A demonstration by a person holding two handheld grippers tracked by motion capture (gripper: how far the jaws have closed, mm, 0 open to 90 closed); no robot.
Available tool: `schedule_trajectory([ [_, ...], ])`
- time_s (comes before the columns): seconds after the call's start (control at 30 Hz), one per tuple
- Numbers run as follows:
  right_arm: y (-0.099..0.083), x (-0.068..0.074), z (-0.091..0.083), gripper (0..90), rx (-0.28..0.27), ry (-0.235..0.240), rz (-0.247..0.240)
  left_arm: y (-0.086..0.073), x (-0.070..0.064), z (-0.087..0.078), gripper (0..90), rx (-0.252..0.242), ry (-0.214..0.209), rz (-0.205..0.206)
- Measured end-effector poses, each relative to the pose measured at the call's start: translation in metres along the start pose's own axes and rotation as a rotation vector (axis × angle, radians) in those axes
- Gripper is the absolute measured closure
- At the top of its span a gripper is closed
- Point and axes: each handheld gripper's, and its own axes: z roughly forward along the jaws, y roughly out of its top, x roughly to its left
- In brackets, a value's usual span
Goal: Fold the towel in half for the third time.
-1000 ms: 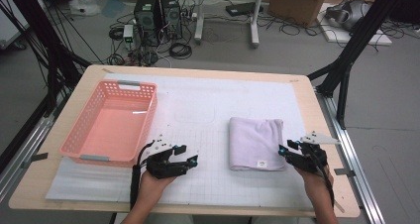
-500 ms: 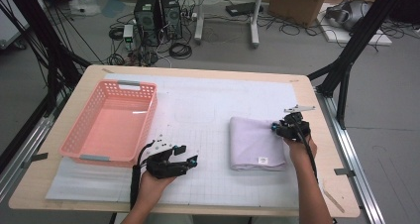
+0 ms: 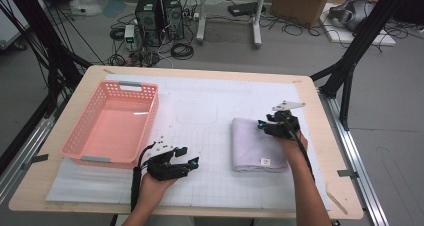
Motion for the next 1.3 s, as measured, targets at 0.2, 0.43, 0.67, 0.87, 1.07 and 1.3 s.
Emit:
schedule_trajectory([
  [0.2,0.012,0.014,0.02,85.4,0.047,0.035,-0.041,0.0,0.001,0.0,38.4,-0.001,-0.001,-0.001],
  [0.43,0.019,0.026,0.028,72.9,-0.067,0.055,-0.017,0.0,0.002,0.0,38.4,0.003,-0.001,-0.002],
  [0.67,0.01,-0.001,-0.009,58.6,-0.115,-0.076,0.073,0.0,0.001,0.0,38.4,-0.002,-0.002,-0.003],
  [0.87,-0.019,-0.024,-0.018,74.1,-0.041,-0.125,0.125,0.0,0.002,-0.001,38.4,-0.007,-0.001,-0.011],
  [1.07,-0.039,-0.03,-0.014,75.9,0.016,-0.232,0.196,0.0,0.001,0.0,38.4,-0.009,-0.004,-0.009],
  [1.3,-0.048,-0.026,-0.048,61.3,-0.13,-0.193,0.27,0.001,0.001,-0.002,38.4,-0.012,-0.003,-0.001],
])
